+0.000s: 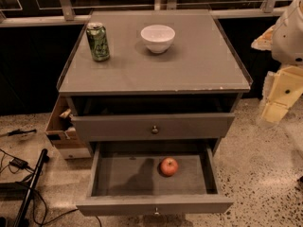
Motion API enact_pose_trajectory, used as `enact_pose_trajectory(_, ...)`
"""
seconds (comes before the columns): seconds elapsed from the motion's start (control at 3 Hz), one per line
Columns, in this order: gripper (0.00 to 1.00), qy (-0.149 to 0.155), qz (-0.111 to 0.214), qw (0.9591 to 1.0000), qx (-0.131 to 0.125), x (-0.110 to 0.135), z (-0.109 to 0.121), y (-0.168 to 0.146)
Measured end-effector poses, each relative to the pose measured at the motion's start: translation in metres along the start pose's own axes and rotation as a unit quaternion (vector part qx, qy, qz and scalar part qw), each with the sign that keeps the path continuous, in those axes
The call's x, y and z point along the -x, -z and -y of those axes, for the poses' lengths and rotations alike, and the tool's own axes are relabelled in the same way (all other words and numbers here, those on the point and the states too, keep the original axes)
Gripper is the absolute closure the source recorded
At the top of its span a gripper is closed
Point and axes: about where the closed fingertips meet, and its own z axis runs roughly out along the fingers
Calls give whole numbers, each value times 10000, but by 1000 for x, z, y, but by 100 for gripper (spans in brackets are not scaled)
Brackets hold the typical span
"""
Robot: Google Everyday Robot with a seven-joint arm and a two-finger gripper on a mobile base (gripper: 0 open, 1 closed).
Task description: Pick apple from middle drawer and place on counter
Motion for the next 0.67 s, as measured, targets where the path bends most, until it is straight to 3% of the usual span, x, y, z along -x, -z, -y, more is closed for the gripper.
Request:
enact_pose_trajectory(0.33, 0, 0, 0, 10000, 0, 0, 0, 0)
enact_pose_trajectory(0.67, 19, -1, 1, 10000, 0, 0, 0, 0)
